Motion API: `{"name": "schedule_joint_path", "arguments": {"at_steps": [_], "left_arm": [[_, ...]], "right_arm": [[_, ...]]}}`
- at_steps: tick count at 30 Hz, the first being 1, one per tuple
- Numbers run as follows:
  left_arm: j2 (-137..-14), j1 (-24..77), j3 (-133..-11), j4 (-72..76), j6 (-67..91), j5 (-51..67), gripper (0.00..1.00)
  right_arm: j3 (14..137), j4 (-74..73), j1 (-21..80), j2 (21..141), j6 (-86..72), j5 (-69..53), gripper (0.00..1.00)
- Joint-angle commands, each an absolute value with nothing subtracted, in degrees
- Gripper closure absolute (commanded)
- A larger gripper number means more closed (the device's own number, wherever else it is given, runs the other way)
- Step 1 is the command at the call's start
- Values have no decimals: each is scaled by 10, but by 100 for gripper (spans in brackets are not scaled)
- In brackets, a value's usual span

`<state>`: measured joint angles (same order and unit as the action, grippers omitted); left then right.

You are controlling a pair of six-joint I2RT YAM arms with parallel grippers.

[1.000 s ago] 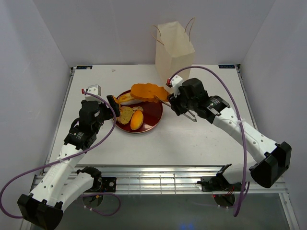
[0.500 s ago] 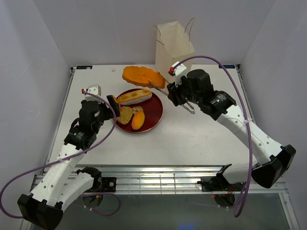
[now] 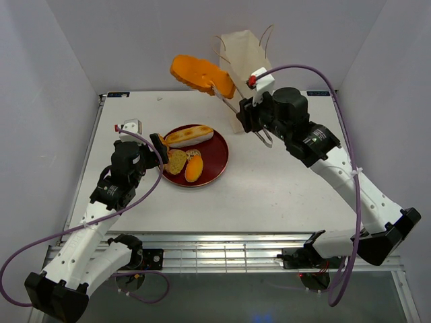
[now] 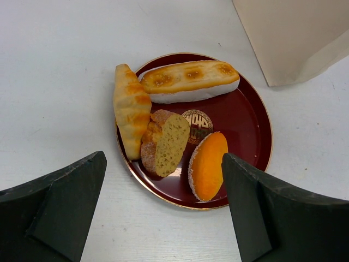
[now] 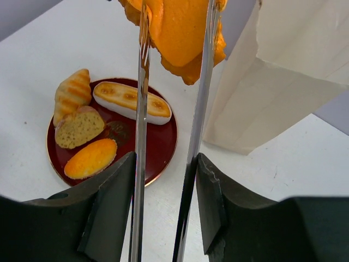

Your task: Place the fake bread into the paper bag

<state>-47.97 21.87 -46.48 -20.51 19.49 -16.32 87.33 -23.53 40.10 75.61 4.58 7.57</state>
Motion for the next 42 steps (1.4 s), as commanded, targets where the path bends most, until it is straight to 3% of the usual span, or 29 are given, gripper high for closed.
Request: {"name": "schedule_joint_path", "arguments": {"at_steps": [1, 24, 42], "left_arm": [[-481, 219, -465, -200, 189, -171, 3], [-477, 219, -465, -200, 192, -157, 3], [-483, 219, -466, -199, 193, -134, 3]], "right_arm": [[911, -142, 394, 729, 28, 122, 71], [916, -69, 265, 755, -66, 110, 70], [894, -40, 237, 822, -94, 92, 69]]}}
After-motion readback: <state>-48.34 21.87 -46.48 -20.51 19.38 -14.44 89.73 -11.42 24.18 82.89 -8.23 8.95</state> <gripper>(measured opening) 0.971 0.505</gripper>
